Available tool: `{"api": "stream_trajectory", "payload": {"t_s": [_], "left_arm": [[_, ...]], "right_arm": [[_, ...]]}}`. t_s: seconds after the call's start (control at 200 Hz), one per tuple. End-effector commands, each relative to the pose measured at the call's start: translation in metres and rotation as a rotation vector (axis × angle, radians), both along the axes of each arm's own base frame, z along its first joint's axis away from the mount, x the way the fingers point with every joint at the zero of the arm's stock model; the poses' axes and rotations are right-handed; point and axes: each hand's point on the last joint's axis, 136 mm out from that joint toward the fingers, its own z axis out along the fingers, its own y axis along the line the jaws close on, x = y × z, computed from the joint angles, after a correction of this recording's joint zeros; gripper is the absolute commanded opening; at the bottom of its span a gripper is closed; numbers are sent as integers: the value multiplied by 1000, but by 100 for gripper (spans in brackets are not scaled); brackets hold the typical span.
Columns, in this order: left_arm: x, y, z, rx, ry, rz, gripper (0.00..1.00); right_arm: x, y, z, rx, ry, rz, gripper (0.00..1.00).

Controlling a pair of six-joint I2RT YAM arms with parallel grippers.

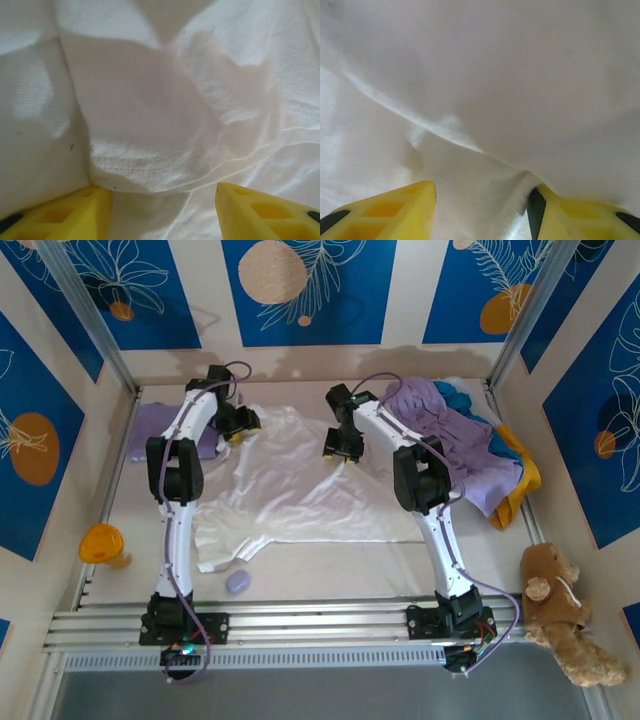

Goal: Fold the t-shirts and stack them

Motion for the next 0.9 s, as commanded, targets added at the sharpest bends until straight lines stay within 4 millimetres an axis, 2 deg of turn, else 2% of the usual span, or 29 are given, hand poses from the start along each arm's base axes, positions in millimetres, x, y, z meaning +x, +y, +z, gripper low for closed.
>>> {"api": "stream_trajectory", "payload": {"t_s": [0.0,0.095,0.165,0.25,0.36,0.49,0.63,0.76,0.895], "left_arm": [[-10,-13,96,-89,-141,-14,59],[-33,-11,125,-90,-156,-41,61],[-54,-5,138,-63,-148,-64,63],[-82,6,142,-24,-125,-81,64],[-122,23,136,4,-89,-79,64],[-165,38,121,-8,-46,-52,64],[-200,48,107,-8,-3,-35,64],[-222,59,94,-3,30,-6,64],[-236,76,90,8,40,33,64]], "right_arm": [[-20,-3,57,24,-46,-1,52],[-46,-17,86,2,-88,-36,52],[-69,-33,102,-1,-103,-81,52],[-103,-55,117,-7,-107,-151,52],[-156,-86,119,-31,-76,-243,52],[-216,-124,101,-69,-25,-345,52],[-261,-167,76,-150,-7,-506,49],[-283,-195,51,-183,-14,-660,43],[-282,-206,33,-145,-37,-724,40]]}}
